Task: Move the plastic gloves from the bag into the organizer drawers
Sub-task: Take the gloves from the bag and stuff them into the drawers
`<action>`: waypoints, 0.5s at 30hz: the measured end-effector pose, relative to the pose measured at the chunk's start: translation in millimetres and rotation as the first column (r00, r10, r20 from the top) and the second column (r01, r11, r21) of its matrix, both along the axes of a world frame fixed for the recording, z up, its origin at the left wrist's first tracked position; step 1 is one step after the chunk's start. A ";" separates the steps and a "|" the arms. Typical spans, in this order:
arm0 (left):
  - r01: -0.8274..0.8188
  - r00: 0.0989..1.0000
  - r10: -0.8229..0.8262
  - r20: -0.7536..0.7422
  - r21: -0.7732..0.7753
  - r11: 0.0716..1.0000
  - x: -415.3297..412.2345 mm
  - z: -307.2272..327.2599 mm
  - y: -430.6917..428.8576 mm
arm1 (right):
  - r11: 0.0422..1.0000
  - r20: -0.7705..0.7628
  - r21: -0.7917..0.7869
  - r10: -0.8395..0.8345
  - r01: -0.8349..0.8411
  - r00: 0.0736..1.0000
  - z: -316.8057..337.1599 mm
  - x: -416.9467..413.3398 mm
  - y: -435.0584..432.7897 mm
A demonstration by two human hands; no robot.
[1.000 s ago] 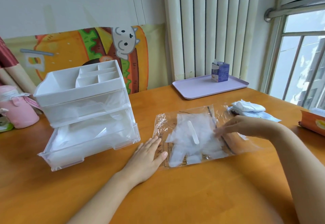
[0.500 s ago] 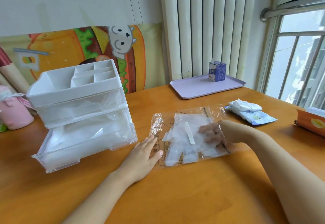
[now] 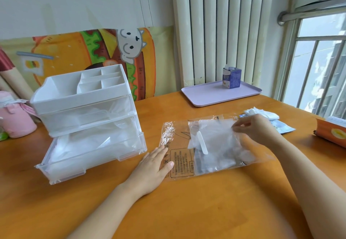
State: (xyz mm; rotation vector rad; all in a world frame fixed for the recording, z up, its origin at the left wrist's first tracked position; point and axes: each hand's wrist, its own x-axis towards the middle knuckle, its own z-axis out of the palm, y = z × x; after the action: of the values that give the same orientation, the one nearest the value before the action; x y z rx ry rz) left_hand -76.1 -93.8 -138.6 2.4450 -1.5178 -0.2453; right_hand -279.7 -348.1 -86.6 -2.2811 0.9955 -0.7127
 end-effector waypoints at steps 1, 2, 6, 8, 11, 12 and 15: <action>0.000 1.000 0.000 0.002 0.003 1.000 -0.4 0.3 0.1 | 0.998 0.067 -0.019 -0.052 0.054 0.996 1.8 -1.1 -0.6; -0.002 1.000 0.002 0.004 0.004 1.000 -0.7 0.7 0.1 | 0.995 0.130 -0.020 -0.098 0.101 0.987 4.7 -2.1 0.5; -0.001 1.000 0.001 0.008 0.004 1.000 -0.8 0.8 0.1 | 0.990 0.291 0.020 -0.141 0.142 0.946 15.9 -4.8 7.2; -0.003 1.000 0.003 0.007 0.008 1.000 -1.2 1.2 0.4 | 0.988 0.327 0.000 -0.147 0.155 0.934 17.7 -3.7 8.4; -0.004 1.000 0.004 0.008 0.004 1.000 -2.1 1.9 0.4 | 0.983 0.374 0.100 -0.182 0.155 0.910 16.3 -1.7 5.0; -0.006 1.000 0.006 0.005 0.001 1.000 -1.8 1.7 0.3 | 0.973 0.409 0.183 -0.205 0.141 0.889 16.5 -2.0 3.8; -0.012 1.000 0.012 -0.002 0.002 1.000 -1.9 2.3 0.6 | 0.884 0.657 0.448 -0.222 -0.136 0.721 23.7 -6.6 3.5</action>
State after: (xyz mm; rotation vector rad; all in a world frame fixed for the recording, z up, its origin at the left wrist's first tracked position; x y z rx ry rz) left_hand -78.0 -93.2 -136.4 2.4544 -1.5021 -0.2467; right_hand -286.3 -344.6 -62.9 -1.3711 0.7328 -1.1019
